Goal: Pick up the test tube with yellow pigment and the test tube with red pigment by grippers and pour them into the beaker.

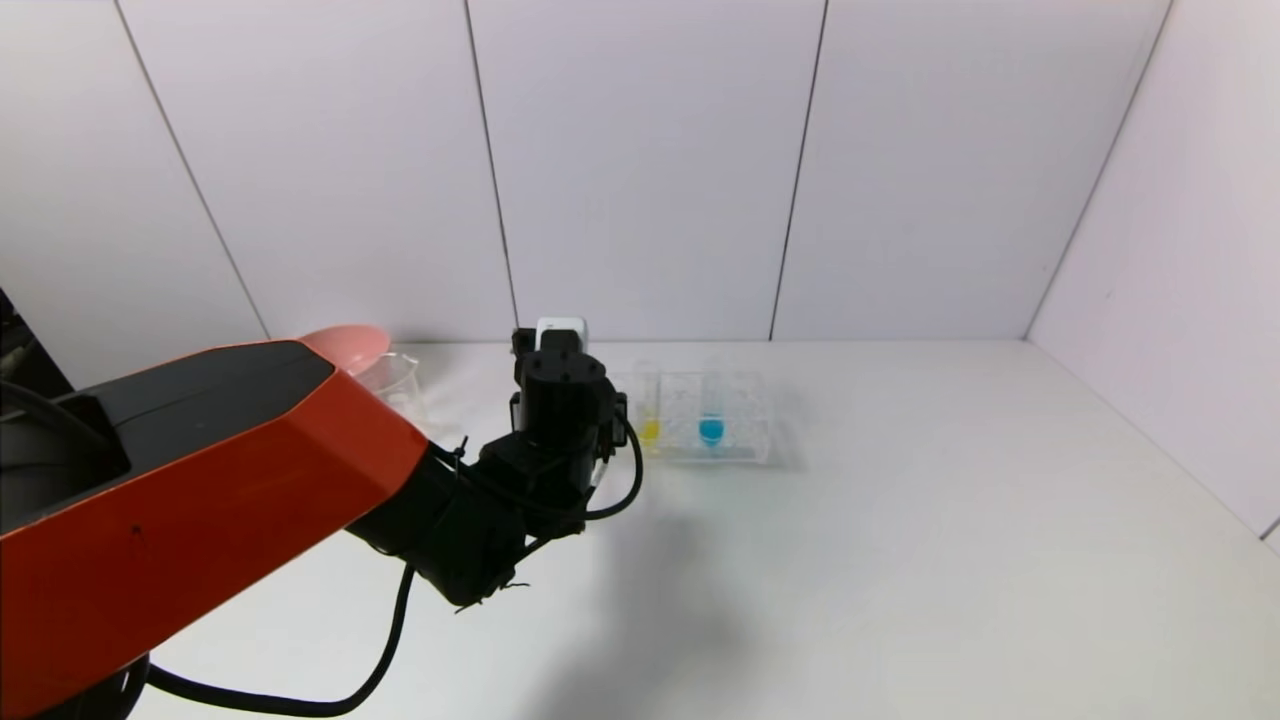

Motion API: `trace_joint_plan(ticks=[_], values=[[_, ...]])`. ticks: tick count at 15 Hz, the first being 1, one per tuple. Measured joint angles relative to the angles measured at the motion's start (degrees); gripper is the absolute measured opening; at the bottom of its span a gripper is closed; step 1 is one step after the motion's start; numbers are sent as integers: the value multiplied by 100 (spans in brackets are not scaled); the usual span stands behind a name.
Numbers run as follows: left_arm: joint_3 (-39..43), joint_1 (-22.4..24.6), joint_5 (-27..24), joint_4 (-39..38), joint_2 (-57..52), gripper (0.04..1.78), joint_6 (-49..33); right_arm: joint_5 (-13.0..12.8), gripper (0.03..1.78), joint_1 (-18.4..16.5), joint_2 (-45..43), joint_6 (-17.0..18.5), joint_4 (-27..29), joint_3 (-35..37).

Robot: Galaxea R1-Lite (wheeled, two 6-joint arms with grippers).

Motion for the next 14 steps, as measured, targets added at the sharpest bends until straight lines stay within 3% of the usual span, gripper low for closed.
trace_joint_plan(ticks=[14], values=[[-232,-102,-85,49,-701,43,592,0,171,0,0,-2,-2,0]])
